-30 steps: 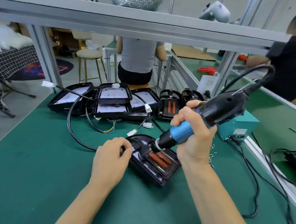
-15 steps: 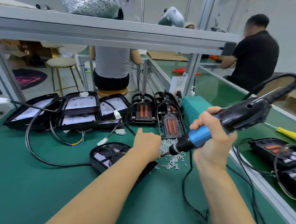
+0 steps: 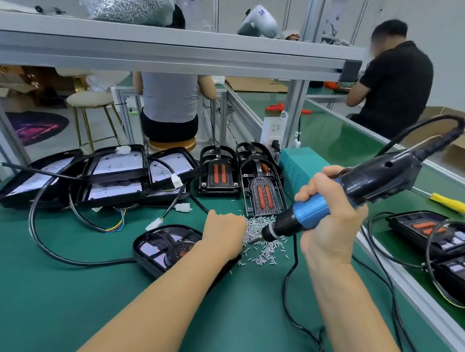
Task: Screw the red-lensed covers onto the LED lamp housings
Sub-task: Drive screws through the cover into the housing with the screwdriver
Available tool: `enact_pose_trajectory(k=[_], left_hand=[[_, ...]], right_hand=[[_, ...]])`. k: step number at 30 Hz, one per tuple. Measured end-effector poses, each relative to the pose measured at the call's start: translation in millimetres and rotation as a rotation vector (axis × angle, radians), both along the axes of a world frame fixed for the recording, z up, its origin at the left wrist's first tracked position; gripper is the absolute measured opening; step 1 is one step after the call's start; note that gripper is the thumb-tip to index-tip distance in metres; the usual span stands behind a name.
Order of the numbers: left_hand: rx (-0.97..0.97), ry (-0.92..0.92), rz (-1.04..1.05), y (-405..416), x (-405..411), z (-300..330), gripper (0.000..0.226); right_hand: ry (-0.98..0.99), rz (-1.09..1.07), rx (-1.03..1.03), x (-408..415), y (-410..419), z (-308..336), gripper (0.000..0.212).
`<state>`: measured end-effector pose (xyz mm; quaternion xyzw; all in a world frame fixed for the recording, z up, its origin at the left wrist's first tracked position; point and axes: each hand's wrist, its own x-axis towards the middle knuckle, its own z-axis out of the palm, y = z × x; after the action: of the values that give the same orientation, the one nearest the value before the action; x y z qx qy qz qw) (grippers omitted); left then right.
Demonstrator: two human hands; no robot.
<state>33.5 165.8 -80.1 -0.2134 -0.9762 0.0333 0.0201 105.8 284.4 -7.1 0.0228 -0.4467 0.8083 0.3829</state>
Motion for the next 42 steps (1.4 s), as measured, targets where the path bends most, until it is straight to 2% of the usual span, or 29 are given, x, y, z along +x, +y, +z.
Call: enact_pose_trajectory(k=[4, 6, 10, 12, 14, 17, 20, 22, 24, 27, 33, 35, 40, 42], left_hand=[[-0.009, -0.002, 0.006, -1.7, 0.9, 0.4, 0.031], [0.064, -0.028, 0.03, -6.3, 0.3, 3.9, 0.02], [0.272, -0.08, 0.098, -23.5, -0.4, 11.4, 0.026], [0.309, -0.083, 0.129, -28.4, -1.9, 12.9, 0.019], [0.291, -0.144, 0.121, -26.9, -3.7, 13.2, 0.006], [0.225, -0.234, 0.119, -16.1, -7.5, 9.8, 0.01], [0.158, -0.193, 0.133, -8.3, -10.2, 7.2, 0.004], [0.117, -0.158, 0.156, -6.5, -10.0, 6.3, 0.024], [0.092, -0.126, 0.178, -6.3, -9.3, 5.0, 0.034], [0.082, -0.101, 0.211, -7.0, -7.3, 3.2, 0.036], [0.046, -0.08, 0.147, -10.3, -2.7, 3.3, 0.034], [0.208, -0.13, 0.141, -15.9, -1.5, 8.4, 0.029], [1.195, -0.354, 0.213, -56.5, 18.5, 30.4, 0.012], [1.396, -0.42, 0.239, -75.6, 34.3, 32.3, 0.013]], right_hand=[[0.008, 0.022, -0.062, 0.9, 0.1, 5.5, 0.013], [0.011, 0.051, -0.11, 1.0, 1.0, 8.5, 0.012], [0.014, 0.116, -0.19, 1.4, -0.4, 13.8, 0.013], [0.014, 0.134, -0.222, 1.6, -1.9, 15.4, 0.013], [0.008, 0.135, -0.235, 1.7, -3.3, 16.2, 0.014], [-0.004, 0.126, -0.226, 1.8, -4.3, 17.1, 0.015], [0.001, 0.108, -0.213, 2.9, -1.2, 18.4, 0.014], [0.012, 0.103, -0.201, 3.6, 2.3, 18.7, 0.012], [0.016, 0.1, -0.2, 4.2, 5.7, 18.0, 0.013], [0.019, 0.105, -0.203, 4.7, 8.5, 15.6, 0.013], [0.012, 0.107, -0.204, 5.9, 7.3, 14.7, 0.013], [0.019, 0.111, -0.211, 7.0, 8.0, 16.6, 0.013], [0.029, 0.166, -0.253, 10.9, 9.4, 20.2, 0.011], [0.02, 0.203, -0.271, 11.5, 4.9, 19.6, 0.011]])
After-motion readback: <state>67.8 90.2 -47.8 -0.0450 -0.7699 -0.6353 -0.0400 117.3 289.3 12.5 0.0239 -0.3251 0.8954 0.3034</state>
